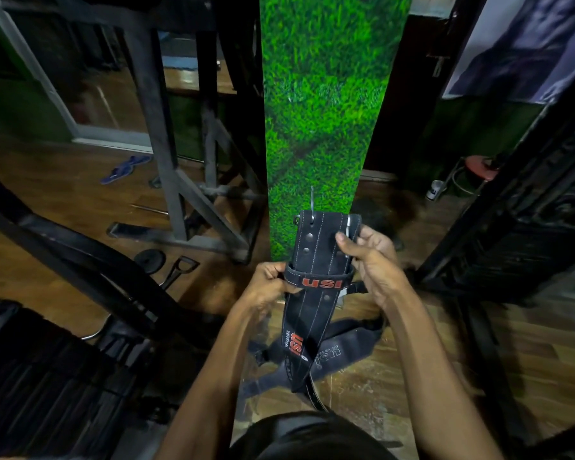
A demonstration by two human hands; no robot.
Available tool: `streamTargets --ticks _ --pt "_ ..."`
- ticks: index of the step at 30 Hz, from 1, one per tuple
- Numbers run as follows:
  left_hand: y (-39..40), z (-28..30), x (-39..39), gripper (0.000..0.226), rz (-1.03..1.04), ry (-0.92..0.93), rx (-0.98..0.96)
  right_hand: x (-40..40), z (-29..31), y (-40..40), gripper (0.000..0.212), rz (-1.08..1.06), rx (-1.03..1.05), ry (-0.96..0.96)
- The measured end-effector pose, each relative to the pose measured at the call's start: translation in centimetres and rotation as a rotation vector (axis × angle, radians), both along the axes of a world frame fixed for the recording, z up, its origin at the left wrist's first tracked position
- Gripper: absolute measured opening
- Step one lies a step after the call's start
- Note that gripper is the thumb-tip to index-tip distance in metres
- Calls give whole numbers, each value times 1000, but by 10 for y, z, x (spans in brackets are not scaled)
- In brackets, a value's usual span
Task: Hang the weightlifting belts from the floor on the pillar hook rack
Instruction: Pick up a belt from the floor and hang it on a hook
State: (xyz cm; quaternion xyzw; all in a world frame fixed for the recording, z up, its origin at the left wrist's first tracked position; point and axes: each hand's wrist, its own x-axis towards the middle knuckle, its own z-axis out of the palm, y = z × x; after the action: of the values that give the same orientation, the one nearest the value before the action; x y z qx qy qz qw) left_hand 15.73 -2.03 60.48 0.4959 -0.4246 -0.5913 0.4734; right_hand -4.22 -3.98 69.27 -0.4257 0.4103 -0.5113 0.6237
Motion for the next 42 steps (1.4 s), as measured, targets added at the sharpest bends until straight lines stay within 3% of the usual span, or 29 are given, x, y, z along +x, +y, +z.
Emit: streamTargets --ticks 5,7,9,12,15,17,19,22,24,27,29,33,36,39,42 --pt "1 10 11 40 -106 18 3 5 -6 5 43 -63 -89 71" --pt "3 19 18 55 -195 65 3 5 -7 5 38 -72 -103 79" --pt "5 31 27 70 -262 245 -2 5 -8 6 33 -82 -105 63" --pt "4 65 33 60 -286 463 80 7 -11 8 27 -97 -115 116" --pt "-7 95 24 83 -125 271 333 16 -13 12 24 -100 -131 212" --pt "-15 105 17 86 -10 198 437 20 -15 16 22 -102 -136 254" --pt "-16 109 8 80 46 146 494 21 -16 19 23 -107 -146 294" --pt "-14 106 2 54 70 131 503 24 -18 24 25 -114 -147 314" --pt "-13 99 7 43 32 160 455 27 -18 26 26 -133 -145 320" --pt "-11 85 23 66 -140 212 256 28 -17 26 28 -172 -154 315" --pt "-7 79 29 67 -220 210 108 30 -14 25 27 -200 -153 297" --pt "-12 74 33 57 -125 74 -85 39 -11 26 26 -230 -152 272" --pt "-16 77 35 62 -83 22 -139 44 -8 25 25 -241 -160 249" --pt "-21 83 37 58 -105 26 -213 53 3 25 30 -258 -176 229" --pt "-21 97 32 36 -56 129 -252 58 14 21 24 -294 -196 173"
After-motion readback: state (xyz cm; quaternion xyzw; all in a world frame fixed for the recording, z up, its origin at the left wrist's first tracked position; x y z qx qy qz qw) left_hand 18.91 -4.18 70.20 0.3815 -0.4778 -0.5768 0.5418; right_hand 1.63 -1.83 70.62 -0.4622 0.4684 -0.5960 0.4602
